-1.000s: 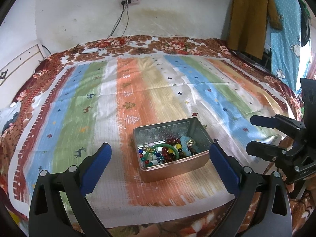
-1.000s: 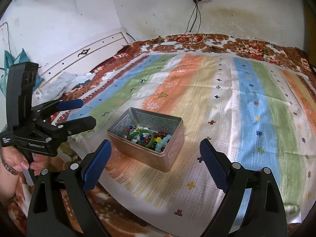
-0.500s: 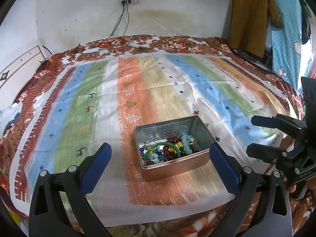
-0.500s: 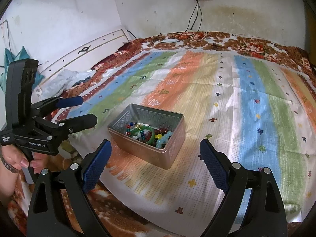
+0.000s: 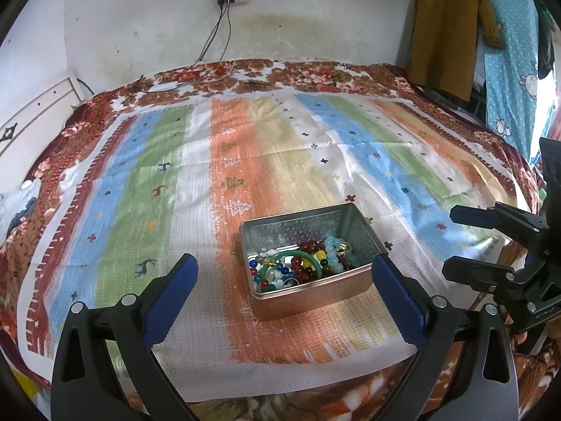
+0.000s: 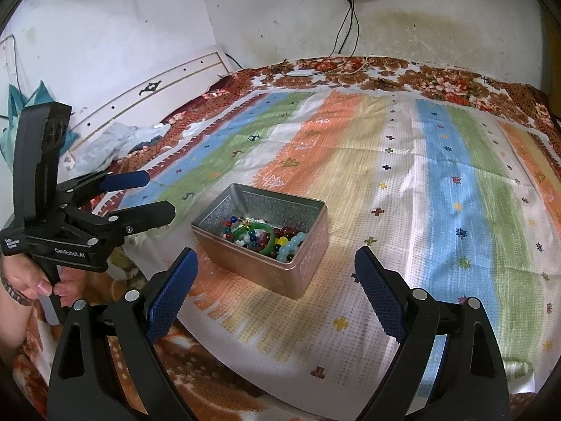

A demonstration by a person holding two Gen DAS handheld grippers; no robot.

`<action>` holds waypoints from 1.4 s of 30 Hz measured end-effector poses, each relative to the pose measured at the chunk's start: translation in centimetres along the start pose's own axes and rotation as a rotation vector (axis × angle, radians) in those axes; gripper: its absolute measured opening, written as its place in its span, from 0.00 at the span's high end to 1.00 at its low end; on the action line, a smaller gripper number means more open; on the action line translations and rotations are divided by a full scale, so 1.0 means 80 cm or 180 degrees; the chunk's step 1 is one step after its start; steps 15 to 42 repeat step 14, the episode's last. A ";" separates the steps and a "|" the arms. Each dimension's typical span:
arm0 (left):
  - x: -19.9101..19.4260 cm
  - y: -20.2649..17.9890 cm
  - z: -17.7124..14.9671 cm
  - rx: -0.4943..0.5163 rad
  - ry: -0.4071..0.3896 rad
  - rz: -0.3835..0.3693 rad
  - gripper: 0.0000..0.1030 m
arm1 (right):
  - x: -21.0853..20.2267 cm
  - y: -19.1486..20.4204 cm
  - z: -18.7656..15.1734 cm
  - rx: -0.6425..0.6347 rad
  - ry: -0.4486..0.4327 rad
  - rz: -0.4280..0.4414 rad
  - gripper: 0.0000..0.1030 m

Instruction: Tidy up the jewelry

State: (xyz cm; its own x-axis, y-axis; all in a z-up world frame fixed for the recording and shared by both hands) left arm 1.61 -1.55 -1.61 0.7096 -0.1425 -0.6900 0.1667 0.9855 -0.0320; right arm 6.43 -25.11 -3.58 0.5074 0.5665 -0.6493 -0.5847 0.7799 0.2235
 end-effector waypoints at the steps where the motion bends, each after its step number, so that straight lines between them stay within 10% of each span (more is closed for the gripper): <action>1: 0.000 0.000 0.000 0.0004 0.0000 0.0003 0.06 | 0.000 0.000 0.000 0.0002 0.0002 -0.0003 0.11; 42: 0.005 0.005 -0.004 -0.0010 0.0058 0.0011 0.06 | 0.000 -0.003 -0.001 -0.0004 0.0003 -0.0018 0.11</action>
Point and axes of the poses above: each gripper's, at about its wrist camera, not at the fingertips, and x roughly the way its jaws point, y to its left, z to its top, the point moved 3 cm from there along x, roughly the way its jaws point, and after that the axes turned 2 degrees about x, right-handed, at the moved point
